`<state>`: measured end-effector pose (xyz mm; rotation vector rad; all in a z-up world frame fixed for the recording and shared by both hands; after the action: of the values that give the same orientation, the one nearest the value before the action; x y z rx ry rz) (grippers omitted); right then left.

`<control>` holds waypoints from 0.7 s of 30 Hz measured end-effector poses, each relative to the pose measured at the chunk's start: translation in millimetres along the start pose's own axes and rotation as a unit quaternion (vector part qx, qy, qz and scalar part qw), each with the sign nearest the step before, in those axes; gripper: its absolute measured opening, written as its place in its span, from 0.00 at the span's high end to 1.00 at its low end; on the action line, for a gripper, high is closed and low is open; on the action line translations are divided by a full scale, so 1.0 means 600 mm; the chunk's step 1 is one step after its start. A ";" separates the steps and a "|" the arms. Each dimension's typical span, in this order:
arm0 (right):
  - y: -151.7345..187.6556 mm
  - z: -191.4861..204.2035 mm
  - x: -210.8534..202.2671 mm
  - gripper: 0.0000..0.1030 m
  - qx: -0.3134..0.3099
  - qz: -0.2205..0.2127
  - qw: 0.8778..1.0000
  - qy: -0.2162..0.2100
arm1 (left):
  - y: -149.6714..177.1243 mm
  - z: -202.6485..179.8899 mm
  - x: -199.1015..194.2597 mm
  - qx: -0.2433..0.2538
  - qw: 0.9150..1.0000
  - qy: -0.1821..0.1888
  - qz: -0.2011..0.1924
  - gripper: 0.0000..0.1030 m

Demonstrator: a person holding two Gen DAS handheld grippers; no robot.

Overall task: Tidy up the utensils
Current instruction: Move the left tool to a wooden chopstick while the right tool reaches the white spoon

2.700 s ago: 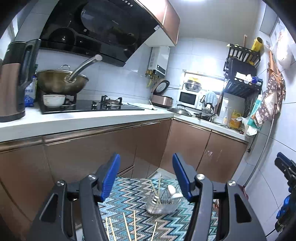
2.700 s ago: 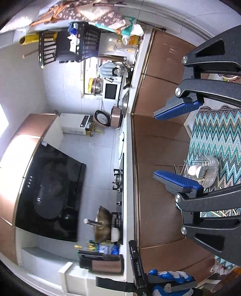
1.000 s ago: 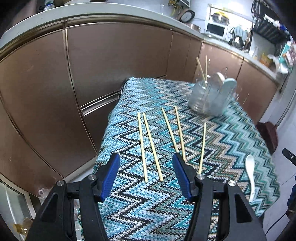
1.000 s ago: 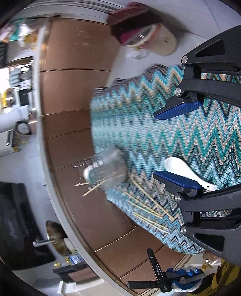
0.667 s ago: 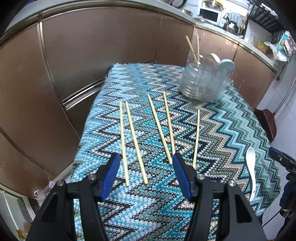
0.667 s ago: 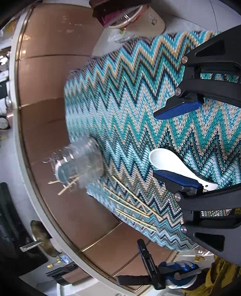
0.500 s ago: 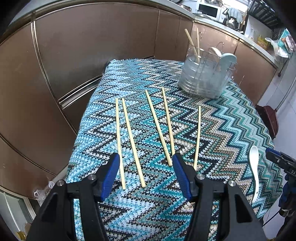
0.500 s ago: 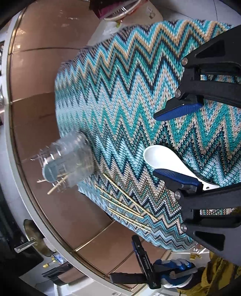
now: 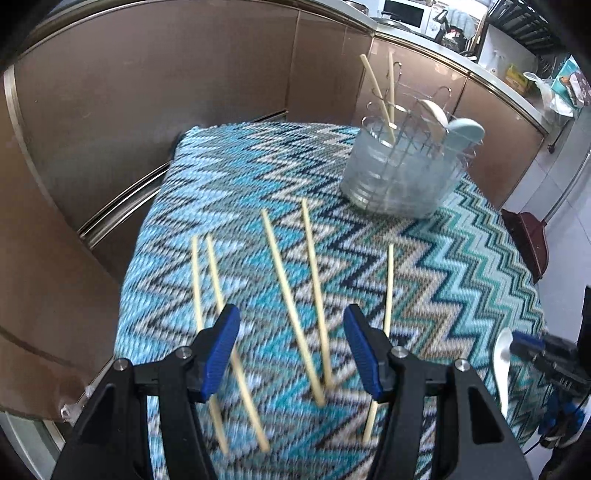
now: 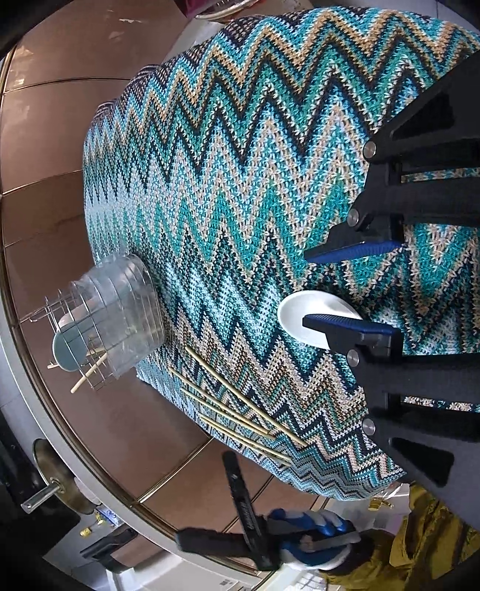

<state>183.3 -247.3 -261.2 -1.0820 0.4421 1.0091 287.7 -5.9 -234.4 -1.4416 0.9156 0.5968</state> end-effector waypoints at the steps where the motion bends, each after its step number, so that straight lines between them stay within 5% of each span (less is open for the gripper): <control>1: -0.001 0.000 0.003 0.74 -0.001 0.003 1.000 0.000 | -0.011 -0.002 0.008 0.002 1.000 0.005 0.002 0.47; 9: -0.015 0.002 0.025 0.75 -0.008 0.012 1.000 -0.011 | -0.082 -0.015 0.092 -0.003 0.998 0.047 0.047 0.59; 21: -0.029 0.003 0.052 0.76 -0.022 0.039 0.998 -0.038 | -0.124 -0.019 0.197 -0.017 0.989 0.051 0.139 0.77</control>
<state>214.0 -233.3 -274.4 -1.0681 0.4050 1.1290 411.4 -44.1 -287.4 -1.3958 1.2046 0.7532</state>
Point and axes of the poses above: each gripper's, at about its wrist camera, not at the fingertips, and x roughly the way its jaws point, z to its left, y to its underside, the point moved 5 cm from there along x, roughly the way its jaws point, and after that the axes turned 1 degree about -y, right-handed, at the moved point
